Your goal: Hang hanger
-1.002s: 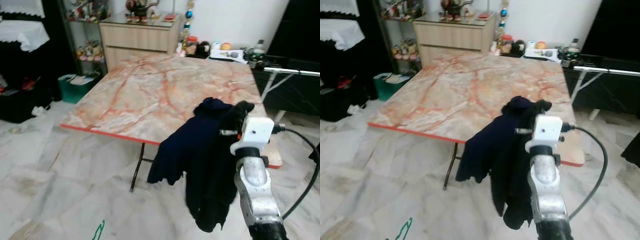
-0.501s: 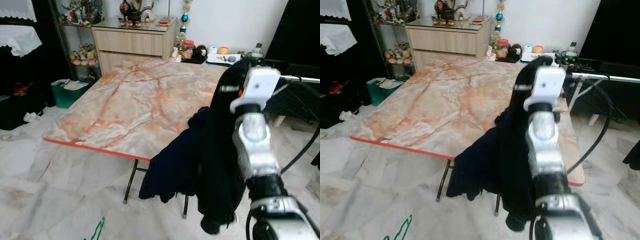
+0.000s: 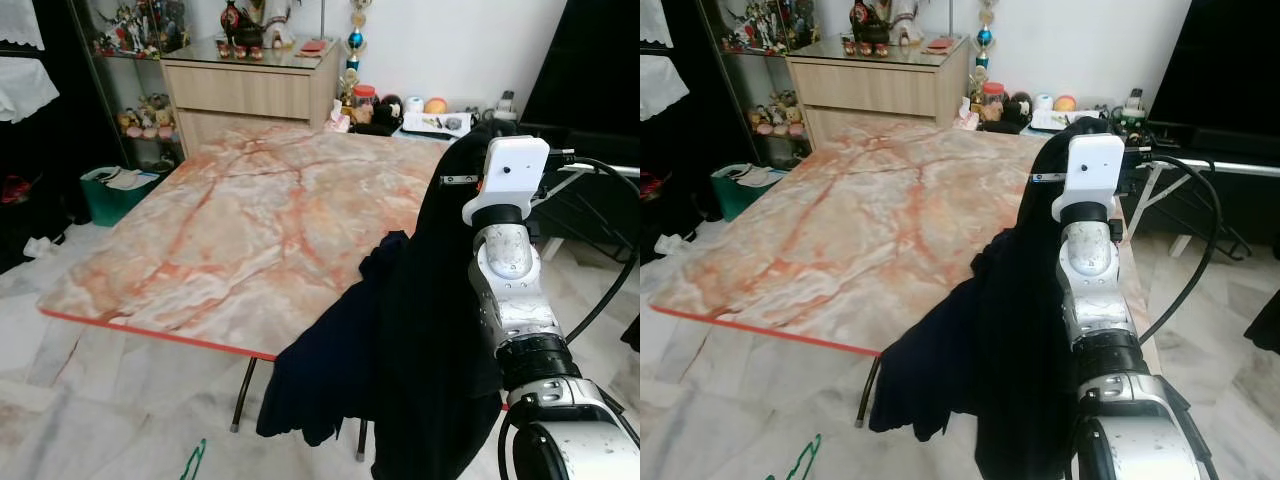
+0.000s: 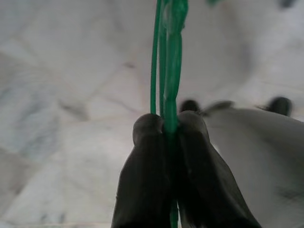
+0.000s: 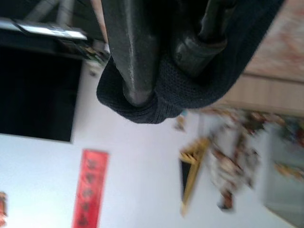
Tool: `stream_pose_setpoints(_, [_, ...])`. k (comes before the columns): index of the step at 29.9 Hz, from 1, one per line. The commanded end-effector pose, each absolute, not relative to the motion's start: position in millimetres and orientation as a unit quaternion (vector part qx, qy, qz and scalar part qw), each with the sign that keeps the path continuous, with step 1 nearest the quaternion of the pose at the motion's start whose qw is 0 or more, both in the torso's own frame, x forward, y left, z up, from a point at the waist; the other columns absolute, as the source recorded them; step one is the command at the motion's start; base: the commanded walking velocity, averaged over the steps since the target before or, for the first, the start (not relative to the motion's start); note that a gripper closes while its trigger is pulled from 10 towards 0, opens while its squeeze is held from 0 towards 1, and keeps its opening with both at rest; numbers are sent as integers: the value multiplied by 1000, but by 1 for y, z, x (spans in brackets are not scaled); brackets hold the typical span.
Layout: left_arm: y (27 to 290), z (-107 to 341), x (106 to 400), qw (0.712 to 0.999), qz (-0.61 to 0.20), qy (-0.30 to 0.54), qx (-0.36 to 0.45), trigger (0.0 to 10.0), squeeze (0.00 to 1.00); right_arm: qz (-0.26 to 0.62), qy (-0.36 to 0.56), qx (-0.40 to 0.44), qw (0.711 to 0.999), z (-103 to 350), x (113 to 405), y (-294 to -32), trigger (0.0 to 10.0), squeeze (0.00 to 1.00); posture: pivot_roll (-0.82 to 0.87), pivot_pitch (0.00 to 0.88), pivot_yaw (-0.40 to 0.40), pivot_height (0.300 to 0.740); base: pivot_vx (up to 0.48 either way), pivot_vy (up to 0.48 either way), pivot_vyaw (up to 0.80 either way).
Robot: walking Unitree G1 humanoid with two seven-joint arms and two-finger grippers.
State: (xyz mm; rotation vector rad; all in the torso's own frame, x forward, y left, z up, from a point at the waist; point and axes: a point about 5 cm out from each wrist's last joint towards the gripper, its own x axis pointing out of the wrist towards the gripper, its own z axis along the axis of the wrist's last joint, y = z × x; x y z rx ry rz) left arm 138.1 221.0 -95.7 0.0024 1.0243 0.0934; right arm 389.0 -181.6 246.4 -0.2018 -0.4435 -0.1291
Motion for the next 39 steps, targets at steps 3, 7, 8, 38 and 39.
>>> stream_pose_setpoints(3, [222, -97, 135, 867, 41, 496, 9, 10000, 0, -67, -244, -100, 962, 260, 389, -186, 10000, 0, 110, 0, -2, 740, 311, 0, 0])
stream_pose_setpoints(7, [221, -97, 134, 866, 38, 498, 10, 10000, 0, -64, -247, -102, 962, 262, 391, -186, 10000, 0, 114, 2, -6, 740, 312, 0, 0])
stream_pose_setpoints(8, [221, -97, 134, 866, 38, 498, 10, 10000, 0, -63, -246, -102, 962, 262, 391, -186, 10000, 0, 115, 4, -7, 740, 311, 0, 0])
stream_pose_setpoints(38, [216, -103, 119, 854, 13, 519, 24, 10000, 0, -88, -9, -73, 993, 137, 332, -208, 10000, 573, 118, 9, -26, 740, 31, 0, 0])
stream_pose_setpoints(39, [220, -103, 117, 853, 13, 521, 27, 10000, 0, -92, 1, -68, 993, 133, 320, -207, 10000, 1000, 117, 0, -28, 740, 0, 0, 0])
